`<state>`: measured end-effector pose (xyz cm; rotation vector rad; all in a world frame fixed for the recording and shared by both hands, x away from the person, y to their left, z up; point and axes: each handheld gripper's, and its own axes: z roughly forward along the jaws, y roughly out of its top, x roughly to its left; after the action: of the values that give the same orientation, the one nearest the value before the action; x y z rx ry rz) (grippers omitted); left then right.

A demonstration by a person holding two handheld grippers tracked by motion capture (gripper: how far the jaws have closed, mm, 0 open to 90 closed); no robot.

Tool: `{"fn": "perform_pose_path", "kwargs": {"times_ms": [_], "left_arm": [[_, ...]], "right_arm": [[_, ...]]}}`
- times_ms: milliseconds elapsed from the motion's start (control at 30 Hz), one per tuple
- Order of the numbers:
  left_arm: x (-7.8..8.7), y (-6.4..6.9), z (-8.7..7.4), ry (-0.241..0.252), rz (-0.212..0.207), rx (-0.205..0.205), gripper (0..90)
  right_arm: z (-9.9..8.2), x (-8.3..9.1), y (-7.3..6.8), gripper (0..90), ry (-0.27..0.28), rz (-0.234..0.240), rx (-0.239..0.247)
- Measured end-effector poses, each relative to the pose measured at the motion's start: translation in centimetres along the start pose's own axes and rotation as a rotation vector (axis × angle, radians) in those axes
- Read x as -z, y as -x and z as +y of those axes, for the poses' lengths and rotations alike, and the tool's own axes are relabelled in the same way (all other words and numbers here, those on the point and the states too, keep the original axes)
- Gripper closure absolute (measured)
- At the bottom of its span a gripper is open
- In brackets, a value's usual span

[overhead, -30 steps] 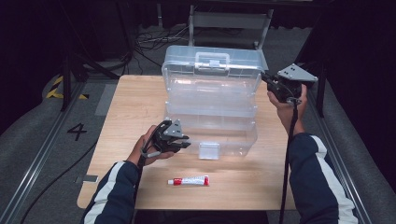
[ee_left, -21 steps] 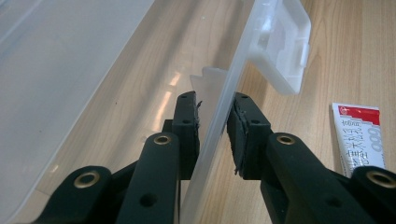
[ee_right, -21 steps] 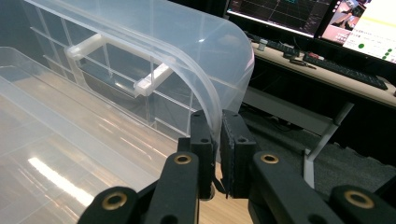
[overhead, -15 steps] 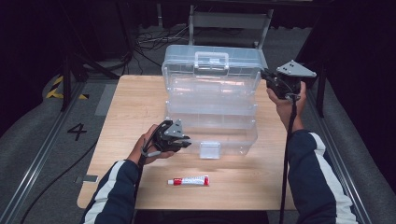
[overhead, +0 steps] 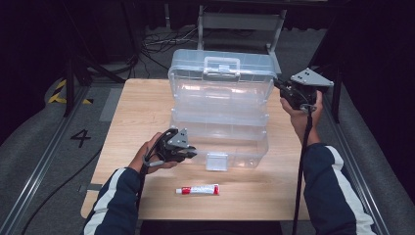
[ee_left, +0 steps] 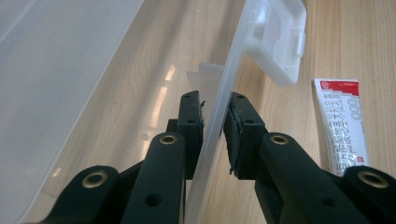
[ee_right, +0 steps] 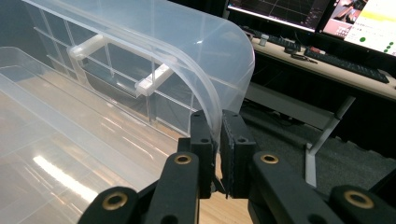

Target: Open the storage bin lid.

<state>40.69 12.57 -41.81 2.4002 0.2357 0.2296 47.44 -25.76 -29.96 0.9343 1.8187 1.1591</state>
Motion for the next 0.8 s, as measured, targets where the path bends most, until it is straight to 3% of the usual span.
{"fn": "perform_pose_path", "kwargs": {"times_ms": [400, 800], "left_arm": [[0.0, 0.0, -0.2, 0.011, -0.001, -0.003, 77.4], [0.0, -0.1, -0.2, 0.017, 0.002, 0.003, 77.3]], "right_arm": [[1.5, -1.8, 1.1, 84.4, -0.076, 0.011, -0.026], [2.1, -3.3, 2.1, 84.4, -0.109, 0.022, -0.065]]}}
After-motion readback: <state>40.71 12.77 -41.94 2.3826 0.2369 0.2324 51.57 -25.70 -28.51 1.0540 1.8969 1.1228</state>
